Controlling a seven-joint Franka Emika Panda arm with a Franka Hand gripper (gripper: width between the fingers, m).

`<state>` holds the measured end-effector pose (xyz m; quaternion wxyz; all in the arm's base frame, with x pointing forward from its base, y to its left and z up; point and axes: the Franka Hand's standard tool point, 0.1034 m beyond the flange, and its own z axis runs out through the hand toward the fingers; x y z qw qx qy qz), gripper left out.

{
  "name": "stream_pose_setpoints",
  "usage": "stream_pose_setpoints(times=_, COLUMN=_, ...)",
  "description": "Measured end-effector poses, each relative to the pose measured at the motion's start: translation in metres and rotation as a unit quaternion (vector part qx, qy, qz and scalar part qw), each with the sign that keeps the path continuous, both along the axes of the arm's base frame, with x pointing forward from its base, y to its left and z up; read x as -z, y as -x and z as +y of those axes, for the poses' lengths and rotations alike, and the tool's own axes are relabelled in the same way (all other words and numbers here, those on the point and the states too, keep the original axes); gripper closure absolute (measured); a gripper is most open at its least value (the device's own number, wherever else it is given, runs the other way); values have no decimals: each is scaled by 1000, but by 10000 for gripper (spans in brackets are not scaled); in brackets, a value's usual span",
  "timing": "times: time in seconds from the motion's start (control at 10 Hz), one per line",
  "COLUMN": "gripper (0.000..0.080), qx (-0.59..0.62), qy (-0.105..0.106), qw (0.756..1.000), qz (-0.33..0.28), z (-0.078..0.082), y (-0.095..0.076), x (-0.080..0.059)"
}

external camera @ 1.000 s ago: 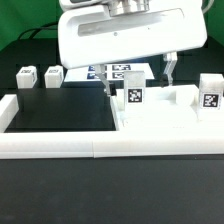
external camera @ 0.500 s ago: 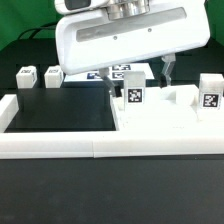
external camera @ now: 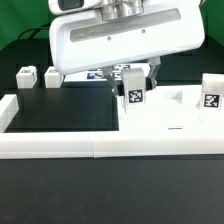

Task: Assemble square table

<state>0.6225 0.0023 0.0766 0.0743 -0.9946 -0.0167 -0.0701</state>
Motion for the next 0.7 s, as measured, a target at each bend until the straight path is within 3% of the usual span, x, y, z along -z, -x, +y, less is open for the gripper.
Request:
stream_pose_setpoints(times=0.1, gripper=503, qx=16, qy=-3, qw=1000, qz=2, z=0, y=0, x=1)
stream_pose_setpoints(times=0.4, gripper=502, qx=219, qy=-28, qw=975, qz=-16, z=-7, y=-9, x=6)
stream_pose_setpoints(times=0.7, gripper=502, qx=397, qy=-52, qw=916, qz=-6, z=-13, y=-10, x=6)
